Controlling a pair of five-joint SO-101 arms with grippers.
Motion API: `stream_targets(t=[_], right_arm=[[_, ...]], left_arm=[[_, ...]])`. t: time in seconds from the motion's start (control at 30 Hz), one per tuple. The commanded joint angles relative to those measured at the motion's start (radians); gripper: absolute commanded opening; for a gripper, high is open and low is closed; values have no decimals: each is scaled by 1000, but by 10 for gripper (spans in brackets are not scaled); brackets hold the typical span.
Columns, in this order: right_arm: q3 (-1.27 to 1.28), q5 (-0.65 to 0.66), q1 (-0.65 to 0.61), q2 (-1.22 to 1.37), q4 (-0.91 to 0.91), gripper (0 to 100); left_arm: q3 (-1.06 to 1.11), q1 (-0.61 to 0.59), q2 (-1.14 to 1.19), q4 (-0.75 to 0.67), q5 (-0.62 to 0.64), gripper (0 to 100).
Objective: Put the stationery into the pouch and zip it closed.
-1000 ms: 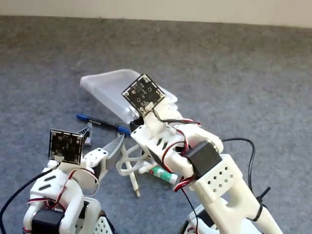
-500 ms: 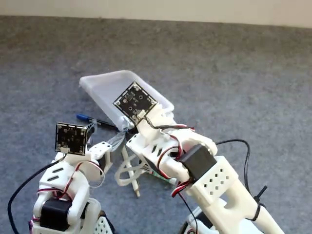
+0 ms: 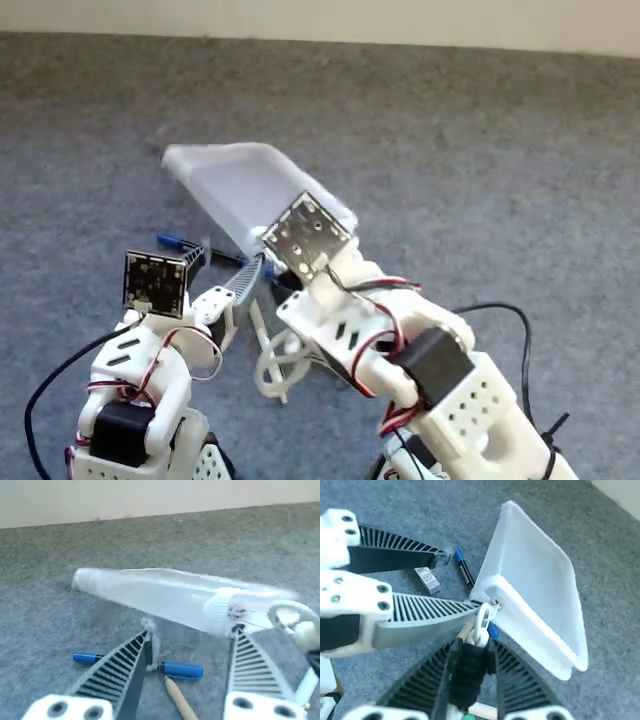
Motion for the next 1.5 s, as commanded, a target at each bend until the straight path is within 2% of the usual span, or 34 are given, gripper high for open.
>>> stream_targets(t=[0.0,0.23,0.43,0.77,0.97,1.17,1.27,1.47], right_arm=[[22,-2,-12,-84,-16,5],[107,2,-12,-94,-93,5],[114,2,-12,-94,-96,5],[114,2,-12,-94,-96,5],[114,2,-21,-94,-96,5],[116,2,-44,-94,-94,5],[116,2,-44,-94,-94,5],[114,0,-44,-94,-91,5]], left_arm=[[-10,-15,-2,-21,0,187],[-41,-47,-7,-15,0,136],[-180,-62,-4,164,5,203],[-120,-59,-1,169,-78,207],[-119,67,-1,175,-130,207],[-117,90,-1,176,-126,239],[-113,87,-1,176,-71,271],[-65,84,-1,167,-89,266]])
